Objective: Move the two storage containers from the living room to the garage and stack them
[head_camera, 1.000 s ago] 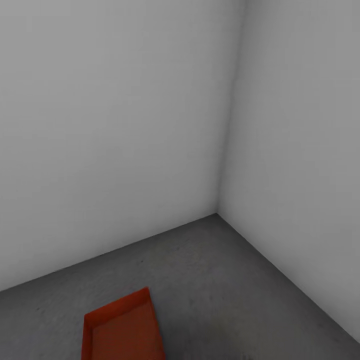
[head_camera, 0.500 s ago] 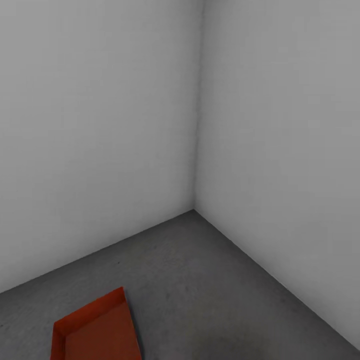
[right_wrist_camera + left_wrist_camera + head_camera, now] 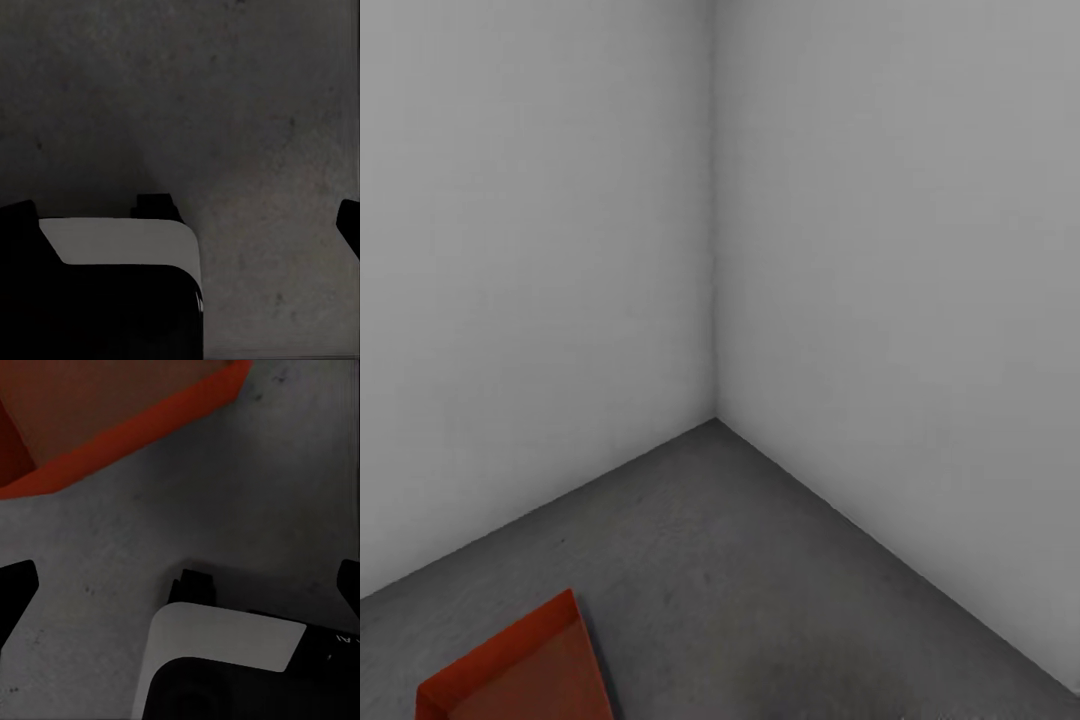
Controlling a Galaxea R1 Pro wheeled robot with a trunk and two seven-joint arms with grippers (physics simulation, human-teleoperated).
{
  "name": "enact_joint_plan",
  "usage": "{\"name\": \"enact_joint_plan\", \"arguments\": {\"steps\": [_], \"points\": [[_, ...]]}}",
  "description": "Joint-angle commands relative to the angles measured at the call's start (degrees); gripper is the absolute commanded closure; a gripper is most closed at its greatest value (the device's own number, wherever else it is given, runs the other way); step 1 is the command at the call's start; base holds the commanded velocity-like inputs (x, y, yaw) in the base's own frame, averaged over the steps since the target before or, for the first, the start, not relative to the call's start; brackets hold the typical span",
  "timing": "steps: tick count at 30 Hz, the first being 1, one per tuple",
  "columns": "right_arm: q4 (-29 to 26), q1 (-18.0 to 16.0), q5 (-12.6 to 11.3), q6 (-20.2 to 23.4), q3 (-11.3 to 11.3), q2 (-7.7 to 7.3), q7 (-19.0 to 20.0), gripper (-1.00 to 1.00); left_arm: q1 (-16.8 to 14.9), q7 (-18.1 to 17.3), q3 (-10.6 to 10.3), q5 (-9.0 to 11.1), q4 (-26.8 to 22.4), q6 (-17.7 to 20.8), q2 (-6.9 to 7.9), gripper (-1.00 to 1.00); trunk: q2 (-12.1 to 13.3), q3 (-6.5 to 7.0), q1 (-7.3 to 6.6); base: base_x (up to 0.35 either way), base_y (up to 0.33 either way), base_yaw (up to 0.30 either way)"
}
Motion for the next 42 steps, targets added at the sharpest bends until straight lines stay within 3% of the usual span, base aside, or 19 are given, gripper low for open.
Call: {"name": "enact_joint_plan", "arguments": {"steps": [1,42], "points": [[0.17,-0.07,-0.58,-0.30,0.47,0.05,-0.03,-1.00,-0.03,0.09,0.08,0.32,0.00,0.14,0.01,-1.00,-0.03,-0.05,0.00,0.000,0.000,-0.247],[0.17,-0.07,-0.67,-0.34,0.39,0.05,-0.03,-1.00,-0.03,0.00,0.06,0.24,0.00,0.08,-0.40,-1.00,-0.03,-0.05,0.00,0.000,0.000,-0.247]]}}
